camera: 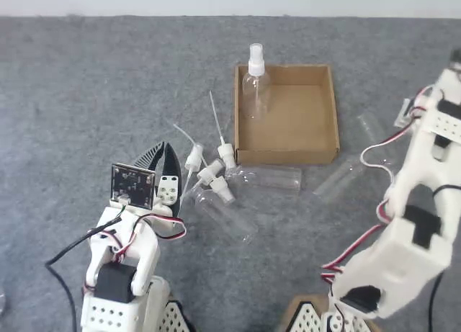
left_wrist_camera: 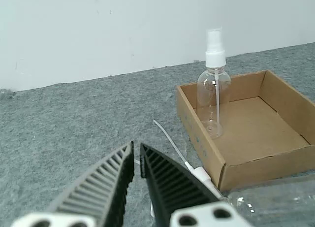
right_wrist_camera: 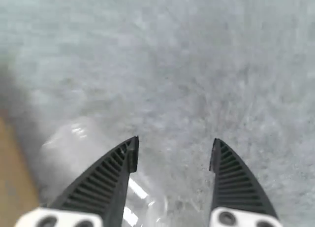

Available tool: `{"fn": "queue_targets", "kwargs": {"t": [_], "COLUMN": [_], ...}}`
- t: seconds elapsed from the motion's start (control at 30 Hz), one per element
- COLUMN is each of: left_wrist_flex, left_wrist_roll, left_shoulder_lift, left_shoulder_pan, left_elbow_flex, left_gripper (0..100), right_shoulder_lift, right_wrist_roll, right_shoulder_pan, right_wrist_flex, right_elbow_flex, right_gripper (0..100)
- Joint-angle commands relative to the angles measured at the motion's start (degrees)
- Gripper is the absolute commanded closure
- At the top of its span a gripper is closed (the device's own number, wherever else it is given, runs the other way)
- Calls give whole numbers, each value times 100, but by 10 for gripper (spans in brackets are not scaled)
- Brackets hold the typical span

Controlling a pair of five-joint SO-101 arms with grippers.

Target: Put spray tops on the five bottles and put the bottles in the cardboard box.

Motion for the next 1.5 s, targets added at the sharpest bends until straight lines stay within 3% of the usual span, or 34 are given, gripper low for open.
{"fn": "queue_targets", "kwargs": {"t": [0.0,0.27,0.67,1.0,1.17,1.47], "left_wrist_flex": [-9,-9,-9,-9,-9,-9], "left_wrist_roll": [53,53,53,53,53,53], "left_shoulder_lift": [9,9,9,9,9,9], "left_shoulder_pan": [26,26,26,26,26,26], "left_elbow_flex": [-40,-40,-40,-40,-40,-40], "left_gripper": [989,989,989,989,989,989], "right_shoulder_lift": [-1059,-866,295,673,673,558], "right_wrist_roll": [897,2901,3059,3068,3112,4466], "right_shoulder_pan": [-505,-954,-488,-66,286,778], "right_wrist_flex": [690,1007,66,-4,-4,611], "right_elbow_flex": [0,527,642,677,747,695], "right_gripper": [800,799,800,805,886,947]}}
